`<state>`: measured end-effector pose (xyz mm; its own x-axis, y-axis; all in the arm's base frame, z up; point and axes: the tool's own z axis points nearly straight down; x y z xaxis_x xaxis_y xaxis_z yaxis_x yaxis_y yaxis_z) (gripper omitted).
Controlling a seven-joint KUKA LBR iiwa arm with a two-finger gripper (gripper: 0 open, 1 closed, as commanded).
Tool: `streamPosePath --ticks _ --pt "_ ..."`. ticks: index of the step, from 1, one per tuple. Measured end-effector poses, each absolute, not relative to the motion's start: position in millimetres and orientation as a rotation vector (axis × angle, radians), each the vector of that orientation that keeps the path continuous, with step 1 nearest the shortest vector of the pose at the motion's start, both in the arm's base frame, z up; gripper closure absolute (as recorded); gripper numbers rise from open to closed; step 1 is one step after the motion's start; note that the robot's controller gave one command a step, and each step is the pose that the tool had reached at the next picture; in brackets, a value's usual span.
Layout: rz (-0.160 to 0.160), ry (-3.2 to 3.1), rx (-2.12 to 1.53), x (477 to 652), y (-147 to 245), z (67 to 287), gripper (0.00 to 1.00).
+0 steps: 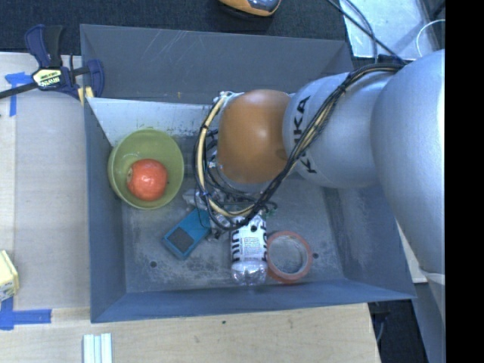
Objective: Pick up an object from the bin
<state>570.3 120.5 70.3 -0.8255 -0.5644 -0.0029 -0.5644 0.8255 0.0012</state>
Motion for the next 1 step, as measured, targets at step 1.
streamPosePath --ticks 1 --pt "0.005 3.012 -0.929 566.2 119.6 85.3 1.00"
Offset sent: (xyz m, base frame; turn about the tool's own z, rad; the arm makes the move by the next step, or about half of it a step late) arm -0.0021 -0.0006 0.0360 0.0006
